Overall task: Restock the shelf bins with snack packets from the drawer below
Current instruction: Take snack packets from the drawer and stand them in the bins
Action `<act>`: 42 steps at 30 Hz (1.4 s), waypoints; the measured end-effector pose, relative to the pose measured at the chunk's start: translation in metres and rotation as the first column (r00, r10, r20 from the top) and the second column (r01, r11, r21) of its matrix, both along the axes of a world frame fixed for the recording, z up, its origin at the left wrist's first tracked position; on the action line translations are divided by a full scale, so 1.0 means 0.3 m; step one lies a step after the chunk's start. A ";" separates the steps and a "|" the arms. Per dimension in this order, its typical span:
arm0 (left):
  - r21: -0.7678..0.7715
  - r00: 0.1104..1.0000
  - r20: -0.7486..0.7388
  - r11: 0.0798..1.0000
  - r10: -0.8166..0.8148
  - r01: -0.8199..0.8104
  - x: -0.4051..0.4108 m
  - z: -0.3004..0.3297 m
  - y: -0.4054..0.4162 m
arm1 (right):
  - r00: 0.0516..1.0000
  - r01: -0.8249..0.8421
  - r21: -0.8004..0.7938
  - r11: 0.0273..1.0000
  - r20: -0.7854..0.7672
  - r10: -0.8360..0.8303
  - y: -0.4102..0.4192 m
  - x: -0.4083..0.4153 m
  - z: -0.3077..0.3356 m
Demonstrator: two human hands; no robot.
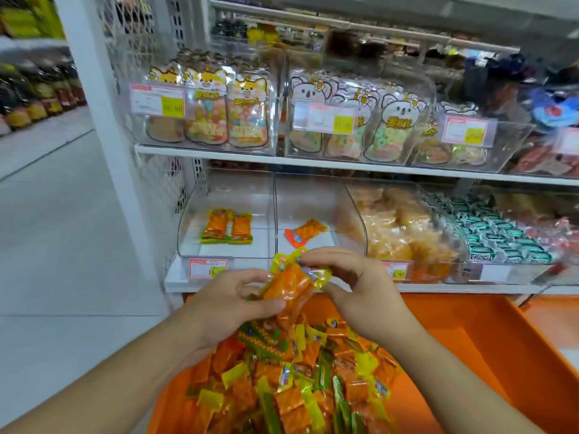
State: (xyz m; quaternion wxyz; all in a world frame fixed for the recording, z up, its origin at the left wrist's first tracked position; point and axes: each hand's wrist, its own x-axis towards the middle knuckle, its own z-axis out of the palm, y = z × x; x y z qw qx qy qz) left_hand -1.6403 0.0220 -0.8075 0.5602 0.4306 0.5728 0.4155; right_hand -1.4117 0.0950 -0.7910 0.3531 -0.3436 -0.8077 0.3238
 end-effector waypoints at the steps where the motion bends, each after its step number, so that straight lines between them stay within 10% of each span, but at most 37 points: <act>1: 0.026 1.000 0.008 1.000 0.013 -0.013 -0.006 -0.002 0.011 | 1.000 -0.003 -0.038 0.999 -0.022 0.002 0.003 -0.001 0.011; 11: 0.096 0.988 -0.023 0.984 0.153 -0.150 -0.021 -0.022 0.061 | 0.968 -0.015 -0.439 0.898 -0.230 -0.096 0.040 -0.103 -0.011; 25: 0.160 0.959 -0.284 0.986 0.007 0.040 -0.026 -0.002 0.039 | 0.966 0.033 -0.450 0.892 -0.214 -0.144 0.080 -0.134 -0.070; 36: 0.075 0.950 -0.265 0.986 0.165 -0.150 -0.070 -0.003 0.056 | 0.969 0.062 -0.455 0.888 -0.186 -0.163 0.108 -0.237 -0.067; 42: 0.119 0.900 -0.186 0.918 0.394 -0.378 -0.193 0.019 0.261 | 0.932 0.081 0.063 0.995 0.350 -0.098 0.265 -0.274 -0.107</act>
